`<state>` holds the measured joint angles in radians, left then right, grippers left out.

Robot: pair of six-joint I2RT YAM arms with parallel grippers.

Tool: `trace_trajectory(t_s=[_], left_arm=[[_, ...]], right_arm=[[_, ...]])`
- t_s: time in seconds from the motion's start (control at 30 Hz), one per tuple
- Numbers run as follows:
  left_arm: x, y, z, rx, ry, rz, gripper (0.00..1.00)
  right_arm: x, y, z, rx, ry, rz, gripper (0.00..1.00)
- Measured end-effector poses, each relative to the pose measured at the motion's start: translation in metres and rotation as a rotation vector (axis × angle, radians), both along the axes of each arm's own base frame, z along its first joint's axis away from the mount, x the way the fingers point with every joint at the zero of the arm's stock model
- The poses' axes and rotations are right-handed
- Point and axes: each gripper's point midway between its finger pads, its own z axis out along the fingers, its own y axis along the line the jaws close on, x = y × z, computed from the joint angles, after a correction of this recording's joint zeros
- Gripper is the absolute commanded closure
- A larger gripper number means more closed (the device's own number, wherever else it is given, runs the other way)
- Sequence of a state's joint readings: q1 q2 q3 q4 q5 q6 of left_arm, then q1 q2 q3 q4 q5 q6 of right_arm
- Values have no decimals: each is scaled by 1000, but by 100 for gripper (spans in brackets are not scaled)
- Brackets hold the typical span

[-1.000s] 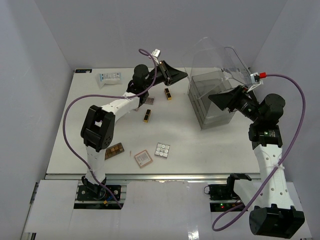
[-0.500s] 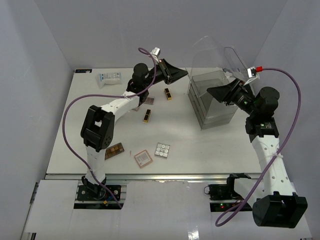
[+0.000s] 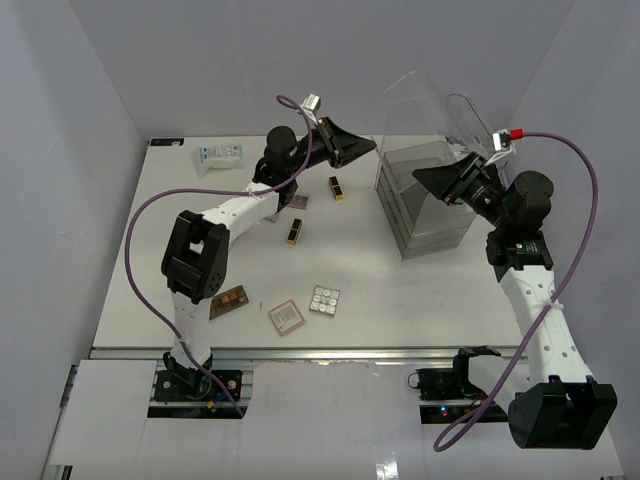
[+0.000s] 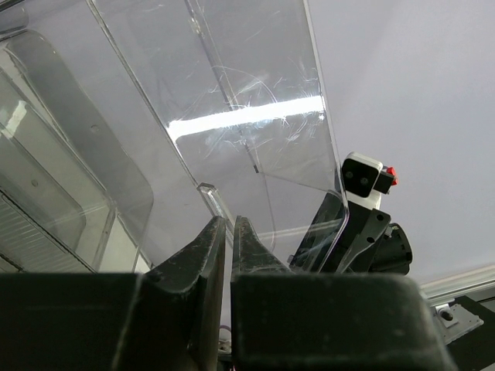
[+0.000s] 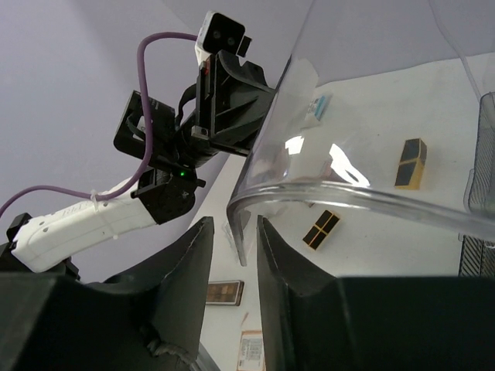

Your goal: Organize the makeup

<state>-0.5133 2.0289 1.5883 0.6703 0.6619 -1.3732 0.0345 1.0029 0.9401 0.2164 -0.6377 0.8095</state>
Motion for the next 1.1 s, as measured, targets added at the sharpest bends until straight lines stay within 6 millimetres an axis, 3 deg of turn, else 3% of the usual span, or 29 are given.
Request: trace_trajectory(t_s=[0.13, 0.3, 0.5, 0.73, 0.87, 1.0, 1.1], left_arm=[[-1, 0, 2, -9, 1, -3, 91], [-2, 1, 0, -10, 5, -6, 59], [-15, 14, -17, 11, 50, -23, 37], [-14, 67, -25, 25, 65, 49, 32], [-30, 100, -39, 93, 44, 109, 33], [-34, 106, -63, 226, 11, 155, 33], [-27, 107, -95, 346, 34, 193, 33]], right_arm=[[2, -1, 1, 10, 5, -10, 73], [4, -2, 3, 16, -3, -21, 80], [6, -3, 3, 15, -4, -33, 86], [6, -4, 2, 11, -8, -36, 88], [6, -4, 3, 12, -13, -36, 89], [6, -4, 4, 12, -14, -35, 89], [5, -4, 4, 11, -15, -35, 89]])
